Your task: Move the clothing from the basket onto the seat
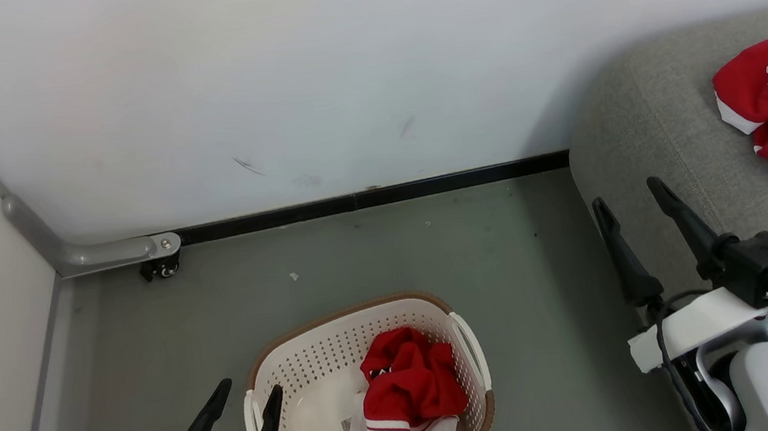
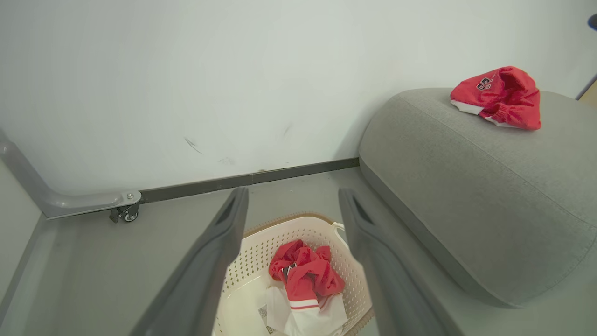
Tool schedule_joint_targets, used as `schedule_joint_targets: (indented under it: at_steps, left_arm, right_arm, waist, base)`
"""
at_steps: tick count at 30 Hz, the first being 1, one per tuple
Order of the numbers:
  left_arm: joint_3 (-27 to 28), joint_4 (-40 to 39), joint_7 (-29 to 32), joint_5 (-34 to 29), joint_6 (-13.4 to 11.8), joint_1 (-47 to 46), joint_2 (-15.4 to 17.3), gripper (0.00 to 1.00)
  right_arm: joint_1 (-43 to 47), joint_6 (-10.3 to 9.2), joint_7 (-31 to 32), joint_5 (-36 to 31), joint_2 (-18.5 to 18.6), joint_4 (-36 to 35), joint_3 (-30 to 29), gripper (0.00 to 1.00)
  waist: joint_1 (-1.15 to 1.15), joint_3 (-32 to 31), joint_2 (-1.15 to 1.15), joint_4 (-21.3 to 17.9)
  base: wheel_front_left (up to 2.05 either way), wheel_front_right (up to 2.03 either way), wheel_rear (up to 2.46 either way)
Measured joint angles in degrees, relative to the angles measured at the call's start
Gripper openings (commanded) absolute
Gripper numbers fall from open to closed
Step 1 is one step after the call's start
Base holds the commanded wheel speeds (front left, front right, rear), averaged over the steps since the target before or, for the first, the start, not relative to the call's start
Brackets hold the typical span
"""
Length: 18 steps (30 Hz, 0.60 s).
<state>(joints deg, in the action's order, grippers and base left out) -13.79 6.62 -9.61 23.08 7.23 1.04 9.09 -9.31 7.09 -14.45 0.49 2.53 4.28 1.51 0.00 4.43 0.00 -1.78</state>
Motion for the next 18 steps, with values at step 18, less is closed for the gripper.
schedule_joint_targets:
  at_steps: [18]
  left_arm:
    - [-12.7,3.3,7.6,2.0,0.1,-11.2,2.8,1.00]
  right_arm:
    - [-8.4,0.00,0.0,-1.2,0.1,-3.3,0.7,1.00]
  waist:
    - [0.00,9.5,0.00,-1.5]
  base:
    - [0.00,0.00,0.00]
